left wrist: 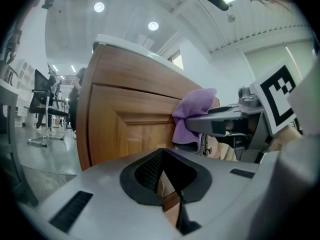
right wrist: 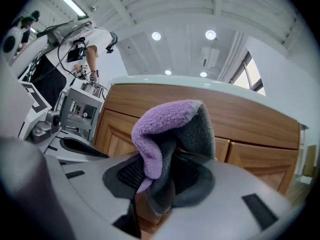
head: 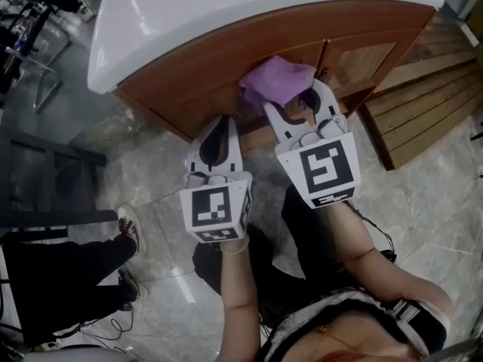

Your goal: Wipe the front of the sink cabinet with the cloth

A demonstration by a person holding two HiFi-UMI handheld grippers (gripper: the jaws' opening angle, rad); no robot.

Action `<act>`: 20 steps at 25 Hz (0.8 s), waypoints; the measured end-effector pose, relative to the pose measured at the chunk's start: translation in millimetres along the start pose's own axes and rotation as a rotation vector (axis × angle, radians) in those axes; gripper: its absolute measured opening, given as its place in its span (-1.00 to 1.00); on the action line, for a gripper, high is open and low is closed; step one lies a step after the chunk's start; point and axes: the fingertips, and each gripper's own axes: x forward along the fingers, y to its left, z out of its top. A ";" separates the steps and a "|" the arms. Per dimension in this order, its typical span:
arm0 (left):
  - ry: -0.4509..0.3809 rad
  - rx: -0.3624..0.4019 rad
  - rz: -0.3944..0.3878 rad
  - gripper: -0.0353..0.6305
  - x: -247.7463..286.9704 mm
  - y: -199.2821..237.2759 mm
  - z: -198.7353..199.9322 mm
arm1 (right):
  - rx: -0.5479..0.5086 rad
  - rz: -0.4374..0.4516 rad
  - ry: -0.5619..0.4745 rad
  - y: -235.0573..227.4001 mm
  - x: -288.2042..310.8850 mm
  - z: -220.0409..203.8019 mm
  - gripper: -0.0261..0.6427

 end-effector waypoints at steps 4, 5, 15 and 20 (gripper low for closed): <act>0.000 -0.008 -0.018 -0.89 2.0 -3.5 -1.0 | -0.002 -0.028 0.020 -13.0 -5.5 -4.4 -0.38; -0.001 -0.008 -0.022 -0.89 2.9 -4.5 -1.0 | -0.004 -0.037 0.023 -16.9 -6.8 -5.7 -0.38; 0.012 -0.016 -0.032 -0.89 9.1 -7.4 -5.5 | 0.056 -0.063 0.037 -52.6 -18.0 -19.0 -0.38; 0.017 -0.022 -0.029 -0.89 10.7 -6.0 -7.4 | 0.044 -0.060 0.029 -54.7 -16.9 -20.9 -0.38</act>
